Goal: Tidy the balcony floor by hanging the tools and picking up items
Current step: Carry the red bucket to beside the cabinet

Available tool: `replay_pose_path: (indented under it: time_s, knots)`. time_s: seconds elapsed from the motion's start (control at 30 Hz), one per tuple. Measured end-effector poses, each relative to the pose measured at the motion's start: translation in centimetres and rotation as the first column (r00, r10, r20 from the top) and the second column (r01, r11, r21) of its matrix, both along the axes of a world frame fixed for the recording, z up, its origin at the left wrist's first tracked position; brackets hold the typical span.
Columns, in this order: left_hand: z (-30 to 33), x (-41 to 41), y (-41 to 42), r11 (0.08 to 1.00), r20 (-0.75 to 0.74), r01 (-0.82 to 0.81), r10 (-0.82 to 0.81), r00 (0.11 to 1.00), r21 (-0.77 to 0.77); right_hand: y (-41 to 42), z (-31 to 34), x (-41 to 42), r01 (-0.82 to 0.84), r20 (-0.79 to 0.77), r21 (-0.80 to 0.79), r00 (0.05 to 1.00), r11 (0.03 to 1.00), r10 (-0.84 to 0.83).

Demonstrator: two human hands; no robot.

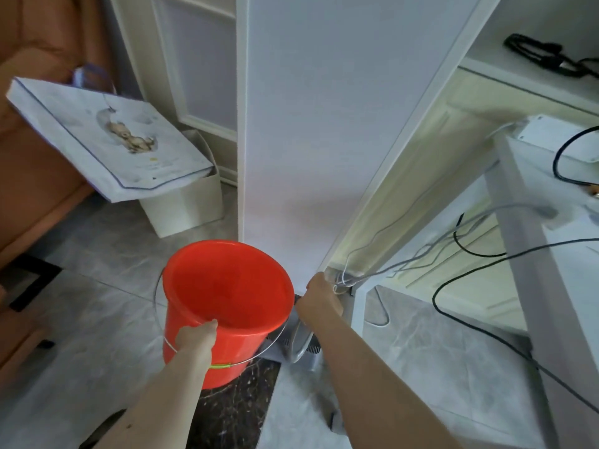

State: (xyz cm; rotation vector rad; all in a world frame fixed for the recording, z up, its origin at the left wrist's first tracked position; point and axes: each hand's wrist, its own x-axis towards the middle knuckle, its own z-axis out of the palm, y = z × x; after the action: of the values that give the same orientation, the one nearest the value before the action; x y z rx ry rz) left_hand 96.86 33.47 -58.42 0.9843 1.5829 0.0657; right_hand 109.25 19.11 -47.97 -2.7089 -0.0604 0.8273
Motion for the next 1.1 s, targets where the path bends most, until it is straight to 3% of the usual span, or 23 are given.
replay_pose_path:
  time_s: [0.37,0.57,0.97,1.1]
  knots:
    - [-3.2,3.4,1.5,0.991,-0.043,0.125,-0.123,0.991,0.053,0.0,-2.9,3.3,0.0,0.096,0.02,0.995,1.0,-0.002]
    - [-4.6,5.0,0.9,0.988,-0.035,0.146,-0.144,0.989,0.058,-0.3,-3.8,4.7,0.022,0.193,-0.122,0.981,0.992,0.002]
    - [-5.7,6.3,0.9,0.988,-0.003,0.151,-0.151,0.989,0.022,0.1,-4.7,5.2,0.041,0.145,-0.345,0.989,0.938,0.01]
    - [-6.3,6.5,1.7,0.991,0.012,0.136,-0.136,0.991,0.004,1.5,-4.7,5.1,-0.071,0.104,-0.463,0.986,0.884,0.133]
